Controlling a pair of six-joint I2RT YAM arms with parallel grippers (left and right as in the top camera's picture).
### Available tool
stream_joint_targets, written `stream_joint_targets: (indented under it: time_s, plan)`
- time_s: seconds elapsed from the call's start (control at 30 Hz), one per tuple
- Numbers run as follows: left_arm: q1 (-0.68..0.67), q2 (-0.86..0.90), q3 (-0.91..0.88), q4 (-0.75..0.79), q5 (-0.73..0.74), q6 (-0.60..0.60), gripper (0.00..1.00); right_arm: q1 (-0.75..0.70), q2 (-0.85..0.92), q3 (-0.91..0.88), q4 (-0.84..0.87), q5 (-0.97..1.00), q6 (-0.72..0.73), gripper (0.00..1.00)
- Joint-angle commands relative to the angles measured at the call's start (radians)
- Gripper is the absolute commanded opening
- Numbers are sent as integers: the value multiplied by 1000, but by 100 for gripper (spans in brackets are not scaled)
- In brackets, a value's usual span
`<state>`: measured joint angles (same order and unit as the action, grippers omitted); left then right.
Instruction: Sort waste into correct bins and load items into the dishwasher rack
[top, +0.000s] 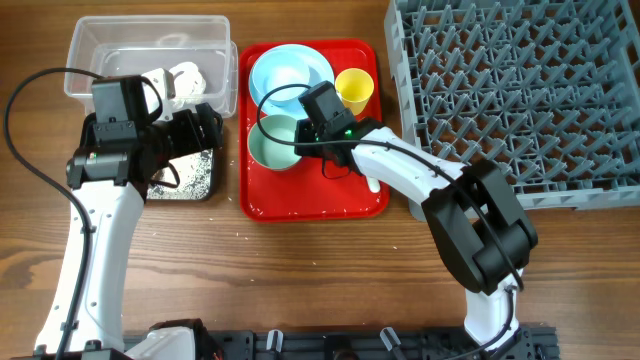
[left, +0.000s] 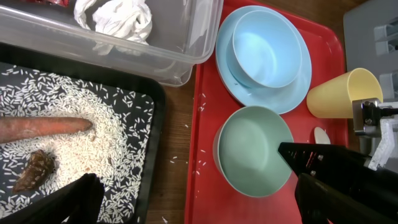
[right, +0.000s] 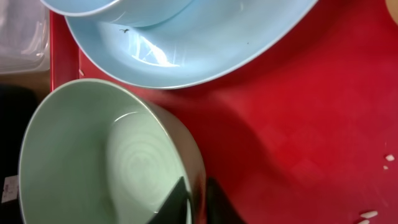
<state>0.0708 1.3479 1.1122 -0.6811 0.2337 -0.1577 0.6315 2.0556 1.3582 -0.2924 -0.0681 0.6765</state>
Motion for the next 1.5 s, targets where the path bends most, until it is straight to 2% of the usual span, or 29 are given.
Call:
stream_joint_targets:
  time_s: [0.0,0.17,0.33,0.53,0.67,0.77,0.83,0.87,0.97,1.13,1.27,1.33,1.47]
  plan:
    - [6,-16,20,3,9,19,100,-1,17,9,-5,-16,4,4]
    - [6,-16,20,3,9,20,100,-3,5,9,-13,-65,-42,4]
    - [6,-16,20,3,9,19,100,-5,-109,11,-68,-61,-114,4]
    - [6,-16,20,3,9,19,100,-27,-329,11,-156,103,-124,4]
    - [6,-16,20,3,9,20,100,-61,-491,11,-173,351,-127,4]
    - [6,-16,20,3,9,20,100,-87,-553,11,-134,747,-159,4]
    - [6,-16,20,3,9,19,100,-109,-552,10,-53,959,-286,4]
    - [6,-16,20,3,9,19,100,-121,-543,10,-13,1014,-336,5]
    - [6,-16,20,3,9,19,100,-183,-492,10,222,1112,-621,4]
    - [6,-16,20,3,9,19,100,-294,-343,10,681,1114,-1034,4]
    - [6,-16,20,3,9,19,100,-343,-193,10,921,1017,-1334,4]
    - [6,-16,20,3,9,20,100,-351,-119,11,999,973,-1439,4]
    - [6,-16,20,3,9,19,100,-361,5,11,1139,962,-1527,4]
